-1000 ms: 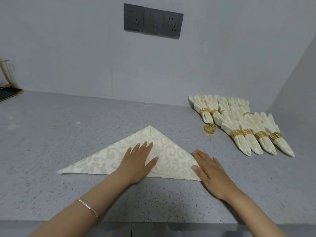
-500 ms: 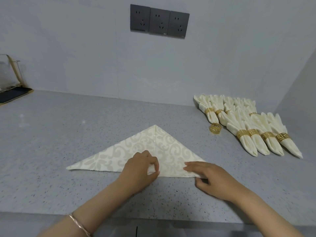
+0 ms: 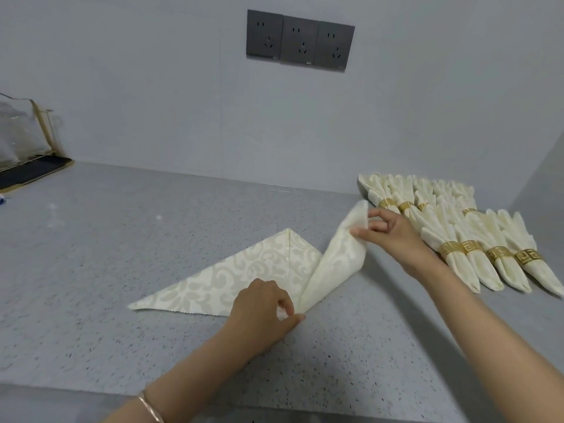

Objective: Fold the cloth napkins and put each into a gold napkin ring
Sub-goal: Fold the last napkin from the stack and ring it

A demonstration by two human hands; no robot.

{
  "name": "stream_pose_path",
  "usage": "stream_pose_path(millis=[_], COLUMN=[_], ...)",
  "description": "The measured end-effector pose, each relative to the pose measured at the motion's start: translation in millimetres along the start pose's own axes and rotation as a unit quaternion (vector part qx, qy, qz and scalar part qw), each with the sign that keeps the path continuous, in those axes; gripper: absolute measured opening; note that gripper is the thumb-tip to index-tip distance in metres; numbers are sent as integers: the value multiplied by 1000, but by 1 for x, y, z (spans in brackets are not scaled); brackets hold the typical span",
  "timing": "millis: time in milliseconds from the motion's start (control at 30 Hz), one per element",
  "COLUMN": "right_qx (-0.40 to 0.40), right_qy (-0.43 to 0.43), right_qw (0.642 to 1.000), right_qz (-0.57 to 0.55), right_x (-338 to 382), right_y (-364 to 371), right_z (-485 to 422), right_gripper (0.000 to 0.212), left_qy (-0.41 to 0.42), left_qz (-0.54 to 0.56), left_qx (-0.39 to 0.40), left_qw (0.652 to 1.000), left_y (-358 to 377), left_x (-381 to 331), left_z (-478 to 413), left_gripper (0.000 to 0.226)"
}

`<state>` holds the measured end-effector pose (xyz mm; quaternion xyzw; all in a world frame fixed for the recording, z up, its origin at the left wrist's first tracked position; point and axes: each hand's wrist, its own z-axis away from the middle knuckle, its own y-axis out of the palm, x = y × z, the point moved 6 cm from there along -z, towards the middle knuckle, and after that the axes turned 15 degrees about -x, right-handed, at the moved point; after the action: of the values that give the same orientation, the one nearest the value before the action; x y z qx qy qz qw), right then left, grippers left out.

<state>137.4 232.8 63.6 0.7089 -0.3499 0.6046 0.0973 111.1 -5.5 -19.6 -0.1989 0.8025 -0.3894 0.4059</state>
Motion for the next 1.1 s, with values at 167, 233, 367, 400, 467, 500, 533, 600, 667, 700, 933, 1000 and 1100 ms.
stream_pose_path(millis=[167,233,367,400,467,500,533,600,667,700,933,1000,1100], right_qx=[-14,-14,-8,-10,-19,-22,-24,-28,-34,-33,-37,-2,111], right_qy=[74,79,80,80,76,70,60,37,5,-15,-126,-148,-203], right_qw=[997,997,997,996,996,996,996,995,993,991,980,977,945], right_qz=[-27,1,16,24,48,59,68,83,109,128,148,155,232], right_x=[-26,-39,-62,-66,-75,-77,-79,-80,-79,-78,-38,-33,-39], right_y=[68,86,109,111,115,116,117,119,119,118,88,77,71], right_z=[-31,-38,-44,-44,-44,-45,-46,-48,-48,-47,-6,27,81], right_gripper=[21,19,19,20,19,19,18,19,21,23,28,38,52], left_qy=[-15,-15,-7,0,17,22,28,46,82,93,133,138,130], left_qz=[-8,-29,-85,-95,-104,-101,-101,-111,-126,-128,-122,-130,-139], left_qx=[-5,-2,28,35,28,21,17,23,36,46,111,109,118], left_qw=[1000,999,996,995,994,994,994,992,988,986,977,976,975], left_y=[0,2,7,8,9,9,10,16,24,28,44,44,43], left_x=[0,-1,0,0,-2,-3,-2,3,7,8,16,17,16], left_z=[-4,-7,-13,-14,-16,-16,-16,-15,-15,-14,-9,-8,-7], left_gripper=[31,32,30,29,23,21,23,49,75,83,87,82,59])
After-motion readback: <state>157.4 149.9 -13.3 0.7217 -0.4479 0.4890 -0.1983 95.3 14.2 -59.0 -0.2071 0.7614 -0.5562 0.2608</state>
